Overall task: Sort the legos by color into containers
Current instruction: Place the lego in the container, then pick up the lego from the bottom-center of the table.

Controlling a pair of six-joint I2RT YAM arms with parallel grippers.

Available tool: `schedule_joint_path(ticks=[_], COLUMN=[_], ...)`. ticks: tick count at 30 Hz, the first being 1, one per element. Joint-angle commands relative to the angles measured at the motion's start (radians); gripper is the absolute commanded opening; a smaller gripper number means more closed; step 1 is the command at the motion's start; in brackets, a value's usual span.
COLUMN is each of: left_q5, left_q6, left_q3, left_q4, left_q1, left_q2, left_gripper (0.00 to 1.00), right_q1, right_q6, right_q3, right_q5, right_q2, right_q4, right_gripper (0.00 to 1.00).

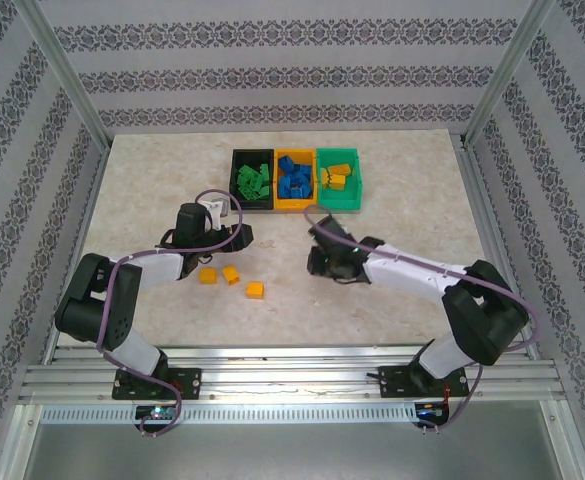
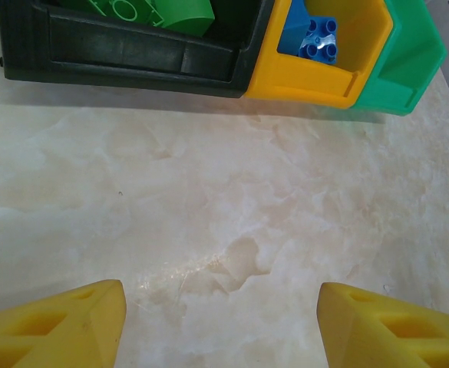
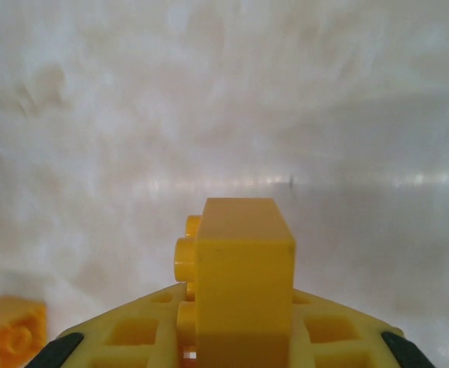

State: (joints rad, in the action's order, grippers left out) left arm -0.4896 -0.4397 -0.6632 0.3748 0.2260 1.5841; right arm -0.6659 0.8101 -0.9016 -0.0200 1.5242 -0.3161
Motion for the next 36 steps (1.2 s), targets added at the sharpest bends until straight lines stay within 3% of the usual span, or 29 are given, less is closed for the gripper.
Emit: schedule_joint_path(ticks=[1, 11, 13, 16, 18, 26, 32, 36], left_q5=[-0.008, 0.017, 0.028, 0.028, 0.055, 0.072, 0.033, 0.007], left_q6=[-0.007, 0.007, 0.01, 0.012, 0.017, -0.002, -0.064, -0.127], left_q3=[-0.004, 0.008, 0.011, 0.012, 0.024, 0.022, 0.039, 0.085], left_q4=[0.047, 0.042, 0.041, 0.04, 0.042, 0.033, 0.077, 0.151], left_q1=[-0.014, -0.014, -0.014, -0.014, -0.013, -0.022, -0.072, -0.122], left_q2=[-0.008, -0.034, -0.036, -0.042, -0.06, -0.052, -0.03, -0.035], left_gripper=[0.67, 0.67, 0.67, 0.67, 0.67, 0.68, 0.68, 0.68], right_q1=[0.1, 0.347, 0.375, 0.402, 0.401, 0.252, 0.043, -0.11], right_q6=[-0.131, -0.348, -0.365, -0.371, -0.373, -0.469, -0.522, -0.573], right_q3=[-0.089, -0.561, -0.657, -0.749, -0.771, -0.621, -0.425, -0.358], right_q5=[0.105, 0.119, 0.122, 0.141, 0.16, 0.1, 0.087, 0.164], right_q2=[0.022, 0.323, 0.389, 0.473, 0.493, 0.379, 0.238, 0.231], right_q4=[0.069, -0.053, -0.079, -0.11, -0.121, -0.131, -0.116, -0.108], right_gripper=[0.19, 0.22, 0.28, 0.51, 0.54, 0.55, 0.55, 0.56])
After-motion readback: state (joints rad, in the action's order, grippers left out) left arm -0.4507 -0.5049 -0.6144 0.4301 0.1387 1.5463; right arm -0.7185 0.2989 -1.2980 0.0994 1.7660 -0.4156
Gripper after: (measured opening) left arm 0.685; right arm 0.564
